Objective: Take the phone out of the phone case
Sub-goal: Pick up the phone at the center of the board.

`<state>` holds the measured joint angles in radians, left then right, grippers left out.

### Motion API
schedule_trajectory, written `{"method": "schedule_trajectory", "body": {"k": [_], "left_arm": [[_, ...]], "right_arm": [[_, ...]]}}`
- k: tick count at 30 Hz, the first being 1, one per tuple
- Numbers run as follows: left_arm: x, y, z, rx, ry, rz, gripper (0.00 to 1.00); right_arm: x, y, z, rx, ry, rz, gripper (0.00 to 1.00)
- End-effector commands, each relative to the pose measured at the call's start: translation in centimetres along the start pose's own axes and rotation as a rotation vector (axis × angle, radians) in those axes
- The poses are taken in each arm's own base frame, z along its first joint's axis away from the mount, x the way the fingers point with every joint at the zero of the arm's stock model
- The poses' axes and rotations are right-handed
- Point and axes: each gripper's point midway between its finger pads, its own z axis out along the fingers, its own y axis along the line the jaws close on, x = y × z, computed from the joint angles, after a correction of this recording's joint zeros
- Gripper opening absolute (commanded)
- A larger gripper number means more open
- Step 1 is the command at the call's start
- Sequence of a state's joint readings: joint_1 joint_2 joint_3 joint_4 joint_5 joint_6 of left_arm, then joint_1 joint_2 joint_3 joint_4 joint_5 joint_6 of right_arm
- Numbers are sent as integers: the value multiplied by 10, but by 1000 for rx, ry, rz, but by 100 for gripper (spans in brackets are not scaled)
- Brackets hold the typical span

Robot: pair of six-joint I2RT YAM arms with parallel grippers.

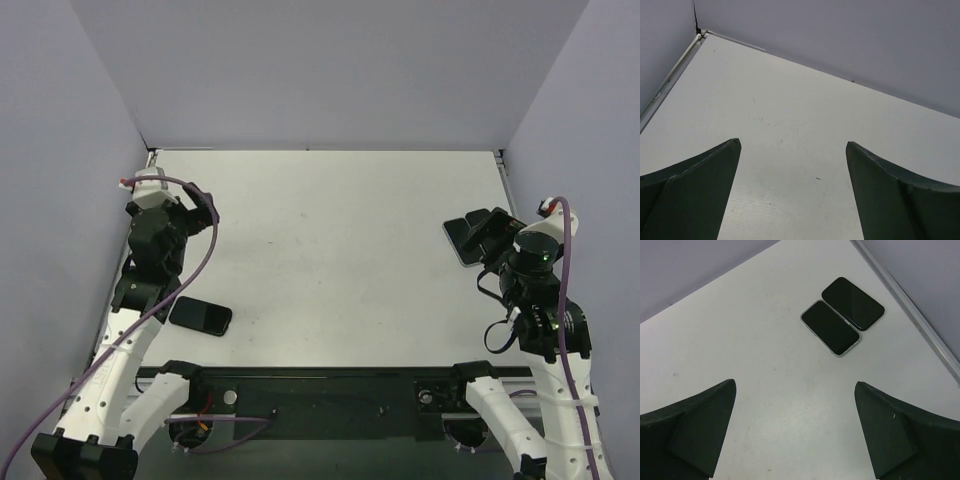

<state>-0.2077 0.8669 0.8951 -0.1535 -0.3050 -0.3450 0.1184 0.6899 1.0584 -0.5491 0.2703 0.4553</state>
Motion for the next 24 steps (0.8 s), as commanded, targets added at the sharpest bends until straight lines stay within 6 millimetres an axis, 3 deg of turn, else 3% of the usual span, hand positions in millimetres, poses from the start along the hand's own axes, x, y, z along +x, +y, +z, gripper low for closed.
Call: {"method": "schedule_trajectory", "body": {"k": [1, 4, 8, 13, 18, 21, 24], "left_arm": [[-11, 10, -12, -46, -49, -50, 97], [8, 18, -18, -93, 28, -97, 97], [53, 30, -30, -167, 205, -145, 97], [103, 55, -62, -337, 435, -198, 97], [142, 64, -88, -497, 633, -299, 97], [167, 63, -99, -602, 734, -417, 97], [184, 77, -110, -769, 777, -463, 97]], "right_arm": [[1, 3, 4, -21, -15, -17, 100], [9, 10, 9, -61, 2, -29, 100], [23, 13, 23, -65, 35, -37, 100], [38, 15, 36, -47, 103, -44, 100], [51, 22, 42, -87, 124, -23, 100], [51, 21, 44, -82, 118, -31, 100], [49, 17, 45, -67, 108, -49, 100]]}}
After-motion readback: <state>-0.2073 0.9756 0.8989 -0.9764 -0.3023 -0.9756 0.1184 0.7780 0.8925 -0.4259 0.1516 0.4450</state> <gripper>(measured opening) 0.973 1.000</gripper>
